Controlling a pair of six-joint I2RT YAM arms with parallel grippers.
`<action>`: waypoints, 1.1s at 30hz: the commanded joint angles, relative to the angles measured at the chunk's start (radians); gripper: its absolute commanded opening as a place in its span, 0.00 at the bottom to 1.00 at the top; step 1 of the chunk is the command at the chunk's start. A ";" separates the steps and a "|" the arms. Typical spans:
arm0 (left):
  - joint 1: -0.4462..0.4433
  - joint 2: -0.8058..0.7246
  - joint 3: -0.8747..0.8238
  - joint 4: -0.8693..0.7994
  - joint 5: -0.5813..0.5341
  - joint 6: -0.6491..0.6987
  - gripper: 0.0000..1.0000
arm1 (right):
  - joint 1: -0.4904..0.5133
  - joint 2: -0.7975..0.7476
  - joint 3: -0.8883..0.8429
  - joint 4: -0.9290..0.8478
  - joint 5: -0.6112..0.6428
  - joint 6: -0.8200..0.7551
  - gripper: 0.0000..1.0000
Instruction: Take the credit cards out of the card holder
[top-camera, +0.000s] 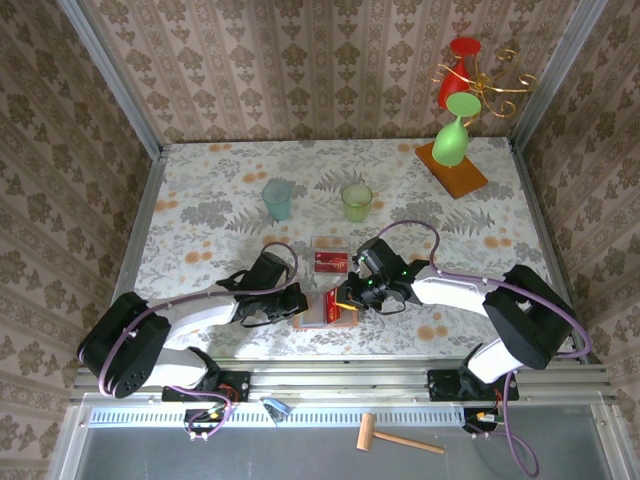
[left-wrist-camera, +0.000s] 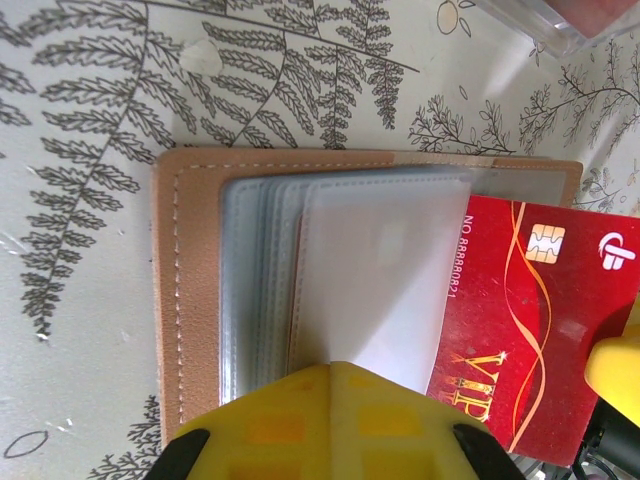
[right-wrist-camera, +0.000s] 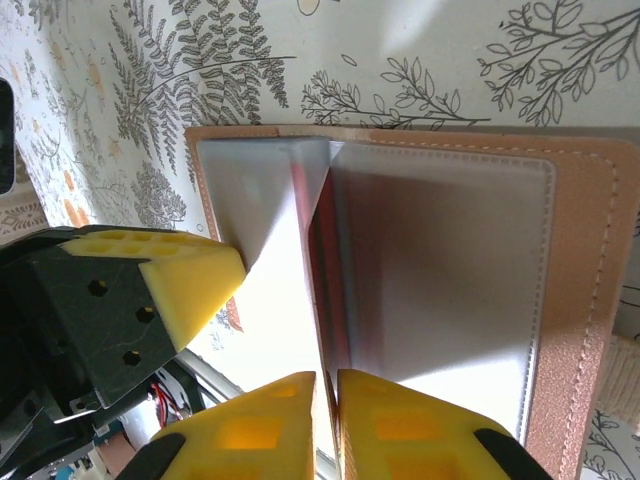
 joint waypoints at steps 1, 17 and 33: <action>-0.003 -0.006 -0.021 -0.025 -0.019 0.006 0.05 | 0.006 -0.018 -0.009 -0.031 0.015 0.008 0.11; 0.000 -0.032 -0.003 -0.035 -0.018 0.002 0.05 | 0.007 -0.031 0.036 -0.116 0.049 -0.049 0.03; 0.045 -0.120 0.007 -0.117 -0.031 0.030 0.11 | -0.012 -0.055 0.218 -0.443 0.136 -0.395 0.00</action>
